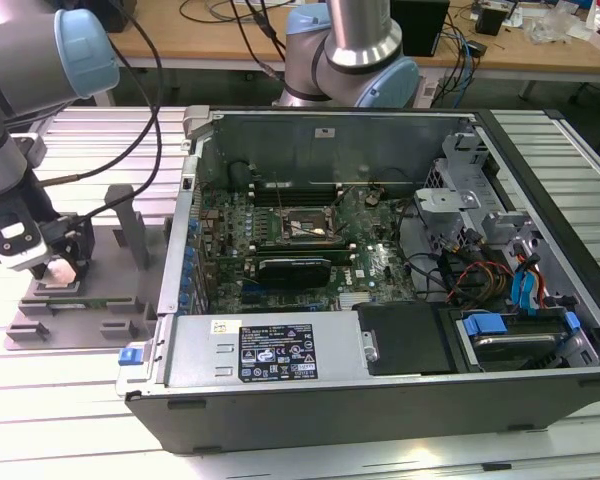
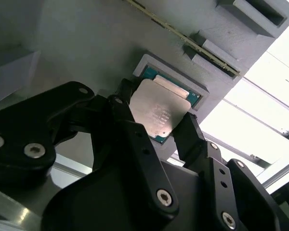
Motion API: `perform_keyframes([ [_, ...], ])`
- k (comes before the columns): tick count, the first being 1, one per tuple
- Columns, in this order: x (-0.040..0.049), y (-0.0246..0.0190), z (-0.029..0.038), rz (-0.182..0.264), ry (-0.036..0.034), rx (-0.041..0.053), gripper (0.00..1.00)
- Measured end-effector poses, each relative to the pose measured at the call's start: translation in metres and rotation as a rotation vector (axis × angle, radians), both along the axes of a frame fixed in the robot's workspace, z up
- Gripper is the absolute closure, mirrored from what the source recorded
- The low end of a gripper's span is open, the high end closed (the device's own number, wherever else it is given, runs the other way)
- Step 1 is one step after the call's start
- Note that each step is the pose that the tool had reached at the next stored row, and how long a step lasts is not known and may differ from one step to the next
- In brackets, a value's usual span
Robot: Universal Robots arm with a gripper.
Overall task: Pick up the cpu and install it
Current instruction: 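Pick up the cpu and move it towards the insertion slot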
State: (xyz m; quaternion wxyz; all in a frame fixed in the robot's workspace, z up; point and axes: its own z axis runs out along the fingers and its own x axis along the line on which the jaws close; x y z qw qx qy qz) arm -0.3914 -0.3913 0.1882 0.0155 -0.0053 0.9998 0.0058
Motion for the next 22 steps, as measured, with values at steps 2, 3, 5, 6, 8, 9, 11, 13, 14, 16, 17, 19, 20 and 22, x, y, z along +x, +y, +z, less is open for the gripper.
perform_keyframes([
  [2,0.0000,0.0000,-0.0003,0.000,0.0002,-0.0001,0.38],
  [3,0.0001,0.0000,-0.0013,0.000,-0.0003,0.0002,0.38],
  [5,0.0000,0.0000,-0.0013,0.000,0.0001,0.0000,0.38],
  [6,0.0000,0.0000,-0.0014,0.000,0.0001,-0.0001,0.38],
  [8,0.0000,0.0000,-0.0015,0.000,0.0000,0.0000,0.38],
  [9,0.0000,0.0000,-0.0015,0.000,0.0000,0.0000,0.38],
  [11,0.0000,0.0000,-0.0016,0.000,0.0001,0.0000,0.40],
  [13,0.0000,0.0000,-0.0017,0.000,0.0001,0.0000,0.45],
  [14,0.0000,0.0000,-0.0017,0.000,0.0001,0.0000,0.45],
  [16,0.0000,0.0000,-0.0016,0.000,0.0001,0.0000,0.45],
  [17,0.0001,0.0001,0.0003,0.000,-0.0006,0.0004,0.45],
  [19,0.0001,0.0000,0.0056,0.000,-0.0001,0.0001,0.45],
  [20,0.0000,0.0000,0.0072,0.000,0.0000,0.0000,0.45],
  [22,0.0000,0.0000,0.0119,0.000,0.0000,0.0000,0.45],
])
